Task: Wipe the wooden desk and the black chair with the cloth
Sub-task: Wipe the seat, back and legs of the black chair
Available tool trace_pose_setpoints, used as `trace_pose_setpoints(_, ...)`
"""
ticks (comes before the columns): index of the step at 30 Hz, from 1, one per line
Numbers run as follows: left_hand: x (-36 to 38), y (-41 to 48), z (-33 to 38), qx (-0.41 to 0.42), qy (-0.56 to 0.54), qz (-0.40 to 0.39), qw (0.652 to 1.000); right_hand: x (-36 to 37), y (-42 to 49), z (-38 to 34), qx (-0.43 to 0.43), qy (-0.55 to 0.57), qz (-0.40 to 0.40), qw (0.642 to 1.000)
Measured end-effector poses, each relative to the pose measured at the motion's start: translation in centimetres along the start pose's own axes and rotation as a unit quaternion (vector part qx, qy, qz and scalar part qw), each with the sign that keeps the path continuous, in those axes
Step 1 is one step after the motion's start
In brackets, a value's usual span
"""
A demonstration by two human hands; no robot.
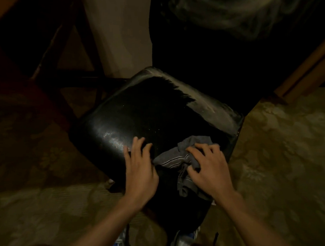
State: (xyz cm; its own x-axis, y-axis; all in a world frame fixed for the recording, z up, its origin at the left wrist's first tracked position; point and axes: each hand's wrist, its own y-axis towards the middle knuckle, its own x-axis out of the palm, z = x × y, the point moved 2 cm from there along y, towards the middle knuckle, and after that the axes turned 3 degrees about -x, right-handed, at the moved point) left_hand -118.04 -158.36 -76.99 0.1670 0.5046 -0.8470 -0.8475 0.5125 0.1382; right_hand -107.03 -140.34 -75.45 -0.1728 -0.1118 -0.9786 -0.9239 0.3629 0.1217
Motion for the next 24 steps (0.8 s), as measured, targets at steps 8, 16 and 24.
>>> trace_pose_setpoints(8, 0.0, 1.1, -1.8, -0.018, -0.039, -0.027, 0.999, 0.4, 1.7, -3.4, -0.053, -0.064, 0.011, 0.996)
trace_pose_setpoints(16, 0.2, 1.8, -3.3, -0.015, -0.009, -0.068, 0.998, 1.8, 9.9, -8.2, -0.002, -0.071, 0.009, 0.997)
trace_pose_setpoints(24, 0.3, 2.8, -3.9, -0.018, 0.077, -0.087, 0.993, 3.1, 13.0, -7.1, 0.042, -0.002, 0.014, 0.999)
